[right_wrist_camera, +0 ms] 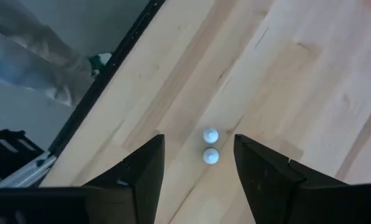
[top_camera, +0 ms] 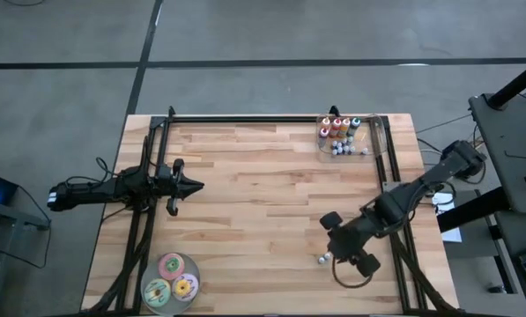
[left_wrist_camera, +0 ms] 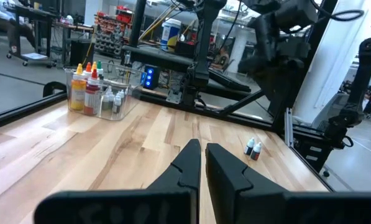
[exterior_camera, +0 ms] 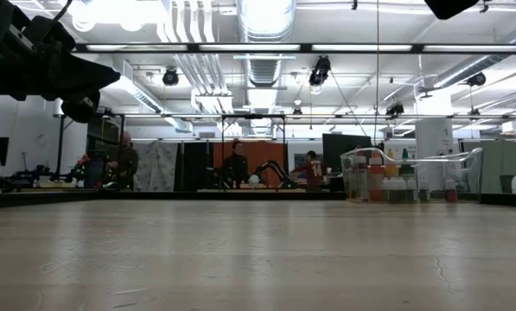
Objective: Pick & Place food coloring
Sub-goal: Put the small blue food coloring bottle into the bin
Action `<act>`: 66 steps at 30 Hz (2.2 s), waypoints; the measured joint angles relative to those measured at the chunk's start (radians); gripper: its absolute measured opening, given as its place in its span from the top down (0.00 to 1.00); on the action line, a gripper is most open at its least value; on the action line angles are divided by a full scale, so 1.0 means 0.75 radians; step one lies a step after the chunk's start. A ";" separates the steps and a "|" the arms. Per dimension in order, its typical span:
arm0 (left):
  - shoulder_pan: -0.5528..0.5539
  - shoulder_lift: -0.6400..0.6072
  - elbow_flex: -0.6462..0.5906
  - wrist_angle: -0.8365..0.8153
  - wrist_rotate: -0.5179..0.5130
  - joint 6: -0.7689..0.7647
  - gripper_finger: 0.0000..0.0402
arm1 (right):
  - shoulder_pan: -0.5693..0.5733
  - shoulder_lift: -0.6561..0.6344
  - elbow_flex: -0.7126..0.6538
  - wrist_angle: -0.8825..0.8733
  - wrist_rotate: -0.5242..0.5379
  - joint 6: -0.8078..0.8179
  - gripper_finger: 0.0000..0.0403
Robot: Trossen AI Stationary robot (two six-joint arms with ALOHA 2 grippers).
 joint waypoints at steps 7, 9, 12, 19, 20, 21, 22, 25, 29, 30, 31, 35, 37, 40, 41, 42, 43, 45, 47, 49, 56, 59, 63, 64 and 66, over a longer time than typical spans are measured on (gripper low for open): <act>0.000 0.000 0.000 0.000 0.000 0.000 1.00 | 0.037 0.089 -0.028 -0.001 0.044 0.004 0.55; 0.000 0.000 0.000 0.000 0.000 0.000 1.00 | 0.038 0.106 -0.045 0.006 0.047 0.001 0.55; 0.000 0.000 0.000 0.000 0.000 0.000 1.00 | 0.037 0.136 -0.074 0.009 0.053 0.000 0.55; 0.000 0.000 0.000 0.000 0.001 0.000 1.00 | 0.037 0.209 -0.102 0.026 0.151 -0.033 0.55; 0.000 0.001 0.000 0.000 0.000 0.000 1.00 | 0.037 0.218 -0.107 0.026 0.152 -0.040 0.55; 0.000 0.000 0.000 0.000 0.000 0.000 1.00 | 0.037 0.229 -0.113 0.028 0.152 -0.041 0.55; 0.000 0.000 0.000 0.000 0.000 0.000 1.00 | 0.037 0.239 -0.120 0.036 0.152 -0.040 0.55; 0.000 0.000 0.000 0.000 0.000 0.000 1.00 | 0.037 0.251 -0.154 0.076 0.152 -0.041 0.55; 0.000 0.000 0.000 0.000 0.000 0.000 1.00 | 0.038 0.251 -0.202 0.144 0.151 -0.024 0.56; 0.000 0.000 0.000 0.000 0.000 0.000 1.00 | 0.038 0.251 -0.208 0.145 0.151 -0.024 0.56; 0.000 0.000 0.000 0.000 0.001 0.000 1.00 | 0.038 0.250 -0.213 0.152 0.151 -0.024 0.56; 0.000 0.000 0.000 0.000 0.000 0.000 1.00 | 0.041 0.264 -0.230 0.172 0.151 -0.028 0.56; 0.000 0.000 0.000 0.000 0.000 0.000 1.00 | 0.044 0.274 -0.250 0.203 0.151 -0.031 0.56; 0.000 0.000 0.000 0.000 0.000 0.000 1.00 | 0.053 0.276 -0.275 0.261 0.151 -0.030 0.56; 0.000 0.000 0.000 0.000 0.001 0.000 1.00 | 0.056 0.276 -0.282 0.274 0.151 -0.030 0.56; 0.000 0.000 0.000 0.000 0.000 0.000 1.00 | 0.060 0.276 -0.286 0.274 0.151 -0.030 0.56; 0.000 0.000 0.000 0.000 0.000 0.000 1.00 | 0.061 0.276 -0.289 0.273 0.151 -0.030 0.56; 0.000 0.000 0.000 0.000 0.000 0.000 1.00 | 0.061 0.276 -0.292 0.281 0.151 -0.031 0.56; 0.000 0.000 0.000 0.000 0.000 0.000 1.00 | 0.061 0.276 -0.304 0.286 0.151 -0.031 0.56; 0.000 0.000 0.000 0.000 0.000 -0.001 1.00 | 0.061 0.277 -0.318 0.305 0.151 -0.031 0.56; 0.000 0.000 0.000 0.000 0.000 0.000 1.00 | 0.061 0.277 -0.365 0.396 0.151 -0.024 0.58; 0.000 0.001 0.000 0.000 0.001 0.000 1.00 | 0.061 0.277 -0.376 0.410 0.151 -0.024 0.58; 0.000 0.001 0.000 0.000 0.001 0.000 1.00 | 0.061 0.277 -0.379 0.434 0.151 -0.029 0.58; 0.000 0.000 0.000 0.000 0.001 0.000 1.00 | 0.061 0.277 -0.381 0.433 0.151 -0.029 0.58; 0.000 0.000 0.000 0.000 0.001 0.000 1.00 | 0.061 0.277 -0.381 0.435 0.151 -0.030 0.58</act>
